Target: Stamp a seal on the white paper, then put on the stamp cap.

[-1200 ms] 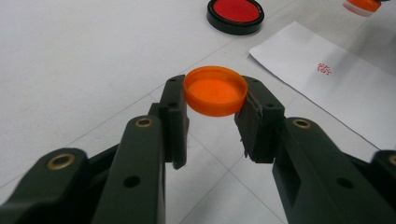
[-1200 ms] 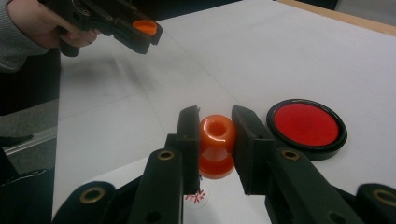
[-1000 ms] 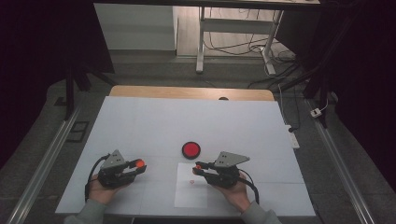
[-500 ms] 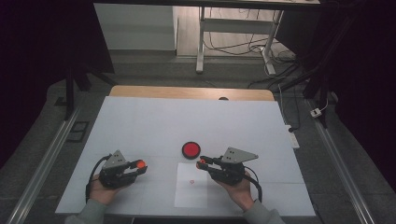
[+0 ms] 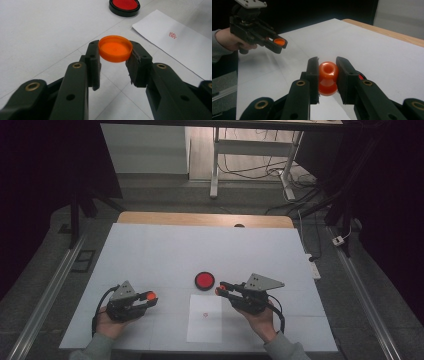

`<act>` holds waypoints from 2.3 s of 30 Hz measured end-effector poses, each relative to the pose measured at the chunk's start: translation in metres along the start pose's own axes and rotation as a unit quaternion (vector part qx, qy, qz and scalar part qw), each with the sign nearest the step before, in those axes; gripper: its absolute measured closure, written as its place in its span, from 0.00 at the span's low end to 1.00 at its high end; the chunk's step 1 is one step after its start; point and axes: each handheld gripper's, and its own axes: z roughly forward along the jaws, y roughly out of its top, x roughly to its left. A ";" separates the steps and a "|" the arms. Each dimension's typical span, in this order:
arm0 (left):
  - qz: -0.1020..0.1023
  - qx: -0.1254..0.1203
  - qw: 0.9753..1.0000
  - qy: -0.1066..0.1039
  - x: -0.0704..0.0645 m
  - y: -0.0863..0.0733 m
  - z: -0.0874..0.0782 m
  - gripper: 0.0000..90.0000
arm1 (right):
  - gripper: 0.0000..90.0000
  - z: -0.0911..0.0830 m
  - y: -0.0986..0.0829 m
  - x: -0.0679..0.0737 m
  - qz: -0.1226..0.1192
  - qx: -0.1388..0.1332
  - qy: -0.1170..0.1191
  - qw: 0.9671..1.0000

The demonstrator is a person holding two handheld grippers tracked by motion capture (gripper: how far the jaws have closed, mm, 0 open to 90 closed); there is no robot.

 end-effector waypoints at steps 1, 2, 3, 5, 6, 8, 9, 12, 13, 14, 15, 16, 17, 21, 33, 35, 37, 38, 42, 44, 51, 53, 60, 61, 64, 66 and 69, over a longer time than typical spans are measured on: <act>0.000 0.000 1.000 0.000 0.000 0.000 0.000 0.72 | 0.80 -0.001 0.000 0.000 0.000 0.001 0.000 1.000; 0.000 0.000 1.000 0.000 0.000 0.000 0.000 0.72 | 0.80 -0.001 0.001 -0.001 0.001 0.000 0.001 1.000; 0.001 0.000 1.000 -0.001 0.000 0.000 0.000 0.72 | 0.80 -0.002 0.001 -0.001 0.000 -0.001 -0.001 1.000; 0.000 -0.002 1.000 0.000 0.000 0.000 -0.001 0.72 | 0.80 -0.002 0.001 -0.001 0.000 -0.003 -0.001 1.000; 0.000 -0.003 1.000 0.000 0.000 0.001 -0.001 0.72 | 0.80 -0.002 0.001 -0.001 0.000 -0.003 -0.001 1.000; 0.001 -0.004 1.000 0.000 -0.001 0.001 -0.001 0.72 | 0.80 -0.002 0.001 -0.001 -0.001 -0.004 -0.001 1.000; 0.002 -0.004 1.000 0.000 -0.001 0.001 0.000 0.72 | 0.80 -0.002 0.001 -0.001 -0.001 -0.004 0.000 1.000; 0.004 -0.004 1.000 -0.002 -0.002 0.002 0.000 0.72 | 0.80 -0.002 0.001 -0.001 -0.002 -0.004 0.001 1.000; 0.005 -0.005 1.000 -0.003 -0.003 0.003 0.000 0.72 | 0.80 -0.002 0.001 0.000 -0.002 -0.004 0.000 1.000; 0.007 -0.005 1.000 -0.003 -0.004 0.004 0.001 0.72 | 0.80 -0.002 0.001 -0.001 -0.002 -0.004 0.001 1.000; 0.009 -0.006 1.000 -0.004 -0.005 0.004 0.001 0.72 | 0.80 -0.002 0.001 -0.001 -0.001 -0.004 0.001 1.000; 0.011 -0.006 1.000 -0.005 -0.006 0.005 0.002 0.72 | 0.80 -0.002 0.001 -0.001 -0.001 -0.004 0.001 1.000; 0.012 -0.005 1.000 -0.007 -0.007 0.006 0.003 0.72 | 0.80 -0.002 0.001 -0.001 -0.001 -0.004 0.001 1.000; 0.014 -0.009 1.000 -0.010 -0.008 0.009 0.005 0.72 | 0.80 -0.001 0.001 -0.001 -0.001 -0.004 0.001 1.000; 0.040 -0.017 0.999 -0.027 -0.020 0.024 0.018 0.72 | 0.80 0.000 0.001 -0.001 0.000 -0.002 0.002 1.000; 0.045 -0.017 0.998 -0.031 -0.022 0.027 0.021 0.72 | 0.80 0.000 0.001 -0.001 0.000 -0.003 0.002 1.000; 0.049 -0.016 0.998 -0.035 -0.025 0.030 0.023 0.72 | 0.80 0.001 0.001 -0.001 0.001 -0.002 0.003 1.000; 0.051 -0.015 0.998 -0.037 -0.027 0.031 0.024 0.72 | 0.80 0.001 0.000 -0.001 0.001 -0.002 0.002 1.000; 0.055 -0.014 0.997 -0.044 -0.031 0.034 0.029 0.72 | 0.80 0.001 0.000 -0.001 0.002 -0.002 0.004 1.000; 0.057 -0.014 0.997 -0.049 -0.034 0.036 0.031 0.72 | 0.80 0.001 0.000 -0.001 0.004 -0.002 0.004 1.000; 0.063 -0.012 0.996 -0.061 -0.041 0.041 0.039 0.71 | 0.80 0.002 -0.001 -0.001 0.004 -0.001 0.005 1.000; 0.066 -0.012 0.996 -0.065 -0.043 0.043 0.042 0.72 | 0.80 0.002 0.000 -0.001 0.003 -0.001 0.005 1.000; 0.077 -0.008 0.994 -0.072 -0.050 0.047 0.049 0.71 | 0.80 0.004 -0.001 0.000 0.003 0.000 0.008 1.000; 0.077 -0.007 0.994 -0.073 -0.050 0.048 0.050 0.71 | 0.80 0.004 -0.001 0.000 0.003 0.000 0.008 1.000; 0.080 -0.006 0.994 -0.076 -0.052 0.049 0.053 0.72 | 0.80 0.004 -0.001 0.001 0.004 0.000 0.009 1.000; 0.082 -0.005 0.994 -0.078 -0.054 0.050 0.055 0.71 | 0.80 0.004 -0.001 0.001 0.003 0.001 0.009 1.000; 0.083 -0.005 0.993 -0.080 -0.056 0.052 0.058 0.72 | 0.80 0.005 -0.001 0.001 0.003 0.000 0.009 1.000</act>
